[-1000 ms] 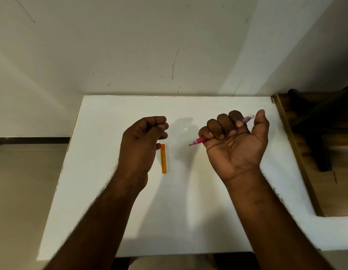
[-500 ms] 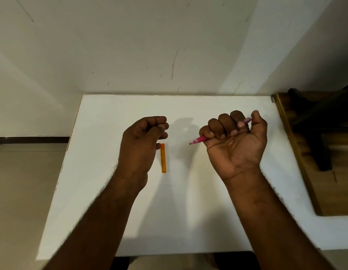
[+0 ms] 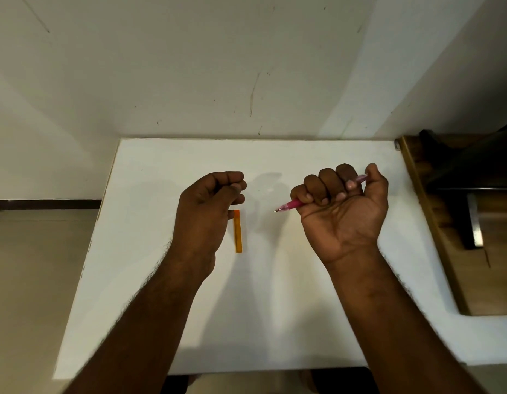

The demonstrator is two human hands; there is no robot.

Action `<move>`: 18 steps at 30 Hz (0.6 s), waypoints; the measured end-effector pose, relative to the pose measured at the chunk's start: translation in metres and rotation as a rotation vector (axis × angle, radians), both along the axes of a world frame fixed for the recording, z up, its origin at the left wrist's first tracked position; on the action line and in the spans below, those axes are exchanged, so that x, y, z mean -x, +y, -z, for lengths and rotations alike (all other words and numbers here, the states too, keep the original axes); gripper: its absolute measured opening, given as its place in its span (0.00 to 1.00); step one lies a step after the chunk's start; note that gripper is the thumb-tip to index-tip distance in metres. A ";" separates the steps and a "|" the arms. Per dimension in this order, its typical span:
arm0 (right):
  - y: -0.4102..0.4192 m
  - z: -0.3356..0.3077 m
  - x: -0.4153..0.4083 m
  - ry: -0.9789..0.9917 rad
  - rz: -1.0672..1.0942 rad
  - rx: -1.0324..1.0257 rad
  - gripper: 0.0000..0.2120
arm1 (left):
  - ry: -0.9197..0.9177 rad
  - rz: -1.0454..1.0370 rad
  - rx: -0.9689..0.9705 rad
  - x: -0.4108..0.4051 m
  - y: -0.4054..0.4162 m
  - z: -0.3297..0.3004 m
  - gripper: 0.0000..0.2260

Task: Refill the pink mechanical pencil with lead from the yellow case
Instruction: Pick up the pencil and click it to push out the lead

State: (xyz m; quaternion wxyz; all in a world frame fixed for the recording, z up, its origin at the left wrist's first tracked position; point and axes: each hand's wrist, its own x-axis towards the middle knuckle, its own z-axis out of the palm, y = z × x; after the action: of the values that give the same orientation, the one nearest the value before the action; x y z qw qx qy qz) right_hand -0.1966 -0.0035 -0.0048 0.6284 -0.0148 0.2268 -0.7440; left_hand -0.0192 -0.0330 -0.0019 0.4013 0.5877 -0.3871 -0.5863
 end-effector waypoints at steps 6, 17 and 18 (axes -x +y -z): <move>0.000 0.000 0.000 -0.008 -0.002 0.001 0.24 | -0.002 -0.001 -0.003 0.000 0.000 -0.001 0.08; -0.001 0.000 0.001 -0.011 -0.004 0.002 0.23 | 0.000 0.003 -0.002 0.000 0.001 -0.001 0.08; 0.000 -0.001 0.000 -0.013 -0.001 0.000 0.24 | -0.002 0.008 -0.001 0.000 0.001 -0.001 0.08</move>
State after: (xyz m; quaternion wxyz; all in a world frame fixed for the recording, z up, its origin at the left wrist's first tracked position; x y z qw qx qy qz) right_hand -0.1971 -0.0039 -0.0043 0.6302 -0.0100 0.2224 -0.7438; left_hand -0.0189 -0.0323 -0.0006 0.3982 0.5869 -0.3896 -0.5875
